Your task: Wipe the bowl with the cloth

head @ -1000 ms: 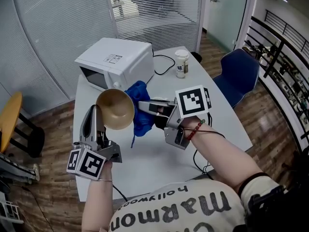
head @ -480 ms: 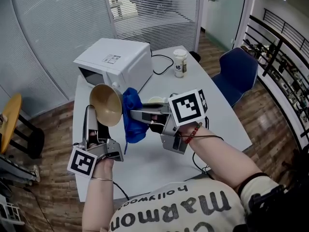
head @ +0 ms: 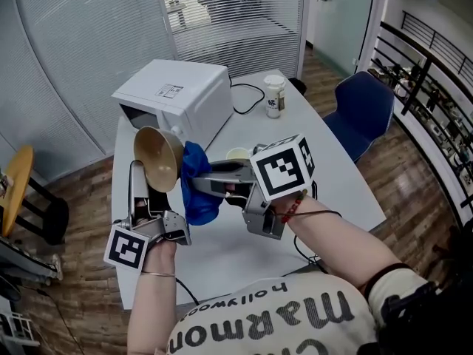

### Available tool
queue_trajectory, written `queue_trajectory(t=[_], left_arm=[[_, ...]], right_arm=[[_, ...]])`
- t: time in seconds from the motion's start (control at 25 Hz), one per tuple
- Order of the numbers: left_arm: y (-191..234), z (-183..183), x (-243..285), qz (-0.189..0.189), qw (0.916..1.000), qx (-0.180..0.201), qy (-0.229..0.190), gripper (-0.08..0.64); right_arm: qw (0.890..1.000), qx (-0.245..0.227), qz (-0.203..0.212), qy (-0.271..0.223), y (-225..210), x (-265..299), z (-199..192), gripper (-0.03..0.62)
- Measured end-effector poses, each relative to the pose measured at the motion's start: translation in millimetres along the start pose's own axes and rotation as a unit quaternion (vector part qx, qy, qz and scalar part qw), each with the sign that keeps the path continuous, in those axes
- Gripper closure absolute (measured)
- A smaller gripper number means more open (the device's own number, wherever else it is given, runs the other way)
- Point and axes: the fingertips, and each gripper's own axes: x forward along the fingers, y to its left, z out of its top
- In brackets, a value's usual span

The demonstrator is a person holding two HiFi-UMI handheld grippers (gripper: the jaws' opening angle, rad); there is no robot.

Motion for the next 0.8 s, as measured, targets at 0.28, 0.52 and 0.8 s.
queue_trajectory(t=[0.28,0.52,0.8], left_arm=[[-4,1,2,-0.003,0.9996,-0.027,-0.004,0.555],[-19,-9,2,-0.029,0.9975,-0.063,0.011,0.555],[-39,-27,6,-0.089,0.9874,-0.107,0.074,0.554]], right_arm=[[0.998,-0.053,-0.017,0.034,7,12,-11,0.494],[0.996,-0.064,-0.017,0.051,8,13,-21,0.494],[0.994,-0.077,-0.020,0.070,6,12,-25,0.494]])
